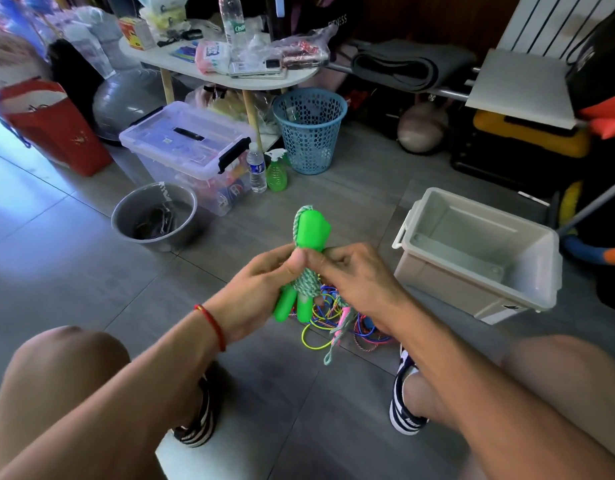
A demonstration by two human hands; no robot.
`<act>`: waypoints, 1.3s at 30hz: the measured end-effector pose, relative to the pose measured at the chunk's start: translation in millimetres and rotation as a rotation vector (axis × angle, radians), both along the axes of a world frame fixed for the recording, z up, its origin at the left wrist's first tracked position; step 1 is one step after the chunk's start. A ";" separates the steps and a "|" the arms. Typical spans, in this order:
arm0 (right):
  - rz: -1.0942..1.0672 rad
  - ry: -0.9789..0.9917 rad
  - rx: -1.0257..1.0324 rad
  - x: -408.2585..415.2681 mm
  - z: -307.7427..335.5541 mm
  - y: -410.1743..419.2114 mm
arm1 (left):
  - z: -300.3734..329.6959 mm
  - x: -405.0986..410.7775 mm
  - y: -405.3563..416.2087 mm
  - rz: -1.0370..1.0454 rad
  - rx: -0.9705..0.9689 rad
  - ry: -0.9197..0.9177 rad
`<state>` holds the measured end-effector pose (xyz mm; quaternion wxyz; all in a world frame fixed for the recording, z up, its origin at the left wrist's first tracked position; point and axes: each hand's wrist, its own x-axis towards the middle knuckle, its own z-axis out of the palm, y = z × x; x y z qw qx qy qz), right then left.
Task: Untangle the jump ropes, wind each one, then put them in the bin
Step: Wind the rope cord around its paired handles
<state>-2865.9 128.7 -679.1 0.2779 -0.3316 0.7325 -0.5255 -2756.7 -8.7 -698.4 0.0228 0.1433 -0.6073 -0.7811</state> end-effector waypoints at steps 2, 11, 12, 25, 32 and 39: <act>0.059 0.032 0.010 -2.0 -6.8 2.7 | -0.4 3.6 -9.1 -0.126 0.060 -0.008; 0.102 -0.164 0.189 -11.8 -25.7 5.5 | 1.8 -1.5 -20.7 0.322 -0.306 -0.078; 0.105 -0.222 0.197 -13.4 -27.2 9.0 | 3.1 -1.0 -29.6 0.384 -0.318 -0.081; 0.191 -0.026 0.263 -8.5 -25.5 35.3 | -17.7 11.2 -49.7 0.454 -0.420 -0.170; 0.176 -0.324 0.245 -10.4 -22.3 36.6 | 0.3 23.3 -31.6 0.237 -0.382 -0.075; 0.205 -0.137 0.105 7.2 -27.6 15.0 | 10.4 23.7 -4.9 0.040 -0.222 -0.020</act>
